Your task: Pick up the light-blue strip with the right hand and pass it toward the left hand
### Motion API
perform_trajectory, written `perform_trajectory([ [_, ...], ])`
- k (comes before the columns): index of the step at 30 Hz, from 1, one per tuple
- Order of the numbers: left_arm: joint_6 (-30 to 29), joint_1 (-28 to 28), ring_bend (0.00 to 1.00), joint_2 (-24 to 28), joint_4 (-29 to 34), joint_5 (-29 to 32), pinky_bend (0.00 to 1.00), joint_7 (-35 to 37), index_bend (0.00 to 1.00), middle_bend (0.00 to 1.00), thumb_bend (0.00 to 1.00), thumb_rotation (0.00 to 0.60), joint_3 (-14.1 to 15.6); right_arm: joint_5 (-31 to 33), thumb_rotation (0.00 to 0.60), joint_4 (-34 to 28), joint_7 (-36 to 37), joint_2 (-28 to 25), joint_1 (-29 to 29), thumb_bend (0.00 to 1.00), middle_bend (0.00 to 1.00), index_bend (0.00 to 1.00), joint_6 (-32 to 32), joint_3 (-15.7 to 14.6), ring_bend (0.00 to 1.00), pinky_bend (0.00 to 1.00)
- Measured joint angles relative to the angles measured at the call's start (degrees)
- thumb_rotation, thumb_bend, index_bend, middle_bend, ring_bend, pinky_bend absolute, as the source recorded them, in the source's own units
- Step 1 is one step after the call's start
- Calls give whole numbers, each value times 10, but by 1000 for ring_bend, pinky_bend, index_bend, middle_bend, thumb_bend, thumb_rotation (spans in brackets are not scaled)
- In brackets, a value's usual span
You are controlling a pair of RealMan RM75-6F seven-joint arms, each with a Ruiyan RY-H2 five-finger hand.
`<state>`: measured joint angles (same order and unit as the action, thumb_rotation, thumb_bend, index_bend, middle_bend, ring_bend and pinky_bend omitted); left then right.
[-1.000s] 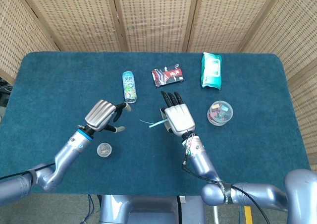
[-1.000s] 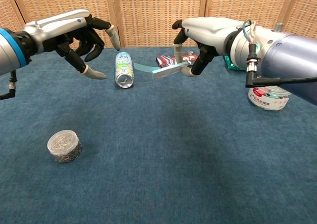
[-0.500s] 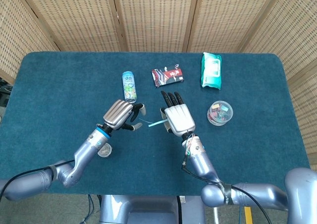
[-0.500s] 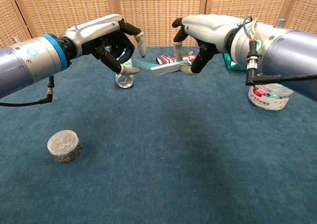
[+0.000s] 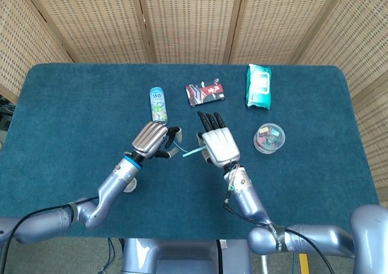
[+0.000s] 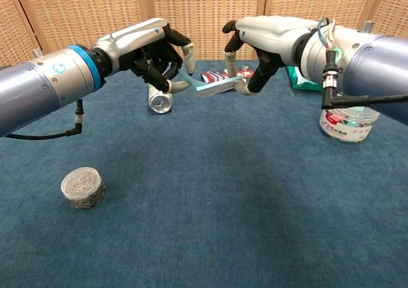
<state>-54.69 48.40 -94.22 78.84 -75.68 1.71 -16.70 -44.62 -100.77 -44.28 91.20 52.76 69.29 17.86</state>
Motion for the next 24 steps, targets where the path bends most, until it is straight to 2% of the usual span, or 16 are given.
perform_trajectory([
  [8,-4,4,803,-2,4,2,714,4,550,786,360,600,4,3,600,-6,5,-8,0,517,0,597,3,-1,0,0],
  [16,-15,6,803,-8,-3,-3,715,5,598,786,531,600,8,3,600,-8,8,-14,0,517,0,597,5,-4,0,0],
  [24,-22,6,803,-12,-13,-1,714,8,651,786,574,600,10,3,600,-5,11,-19,-2,516,0,597,4,-9,0,0],
])
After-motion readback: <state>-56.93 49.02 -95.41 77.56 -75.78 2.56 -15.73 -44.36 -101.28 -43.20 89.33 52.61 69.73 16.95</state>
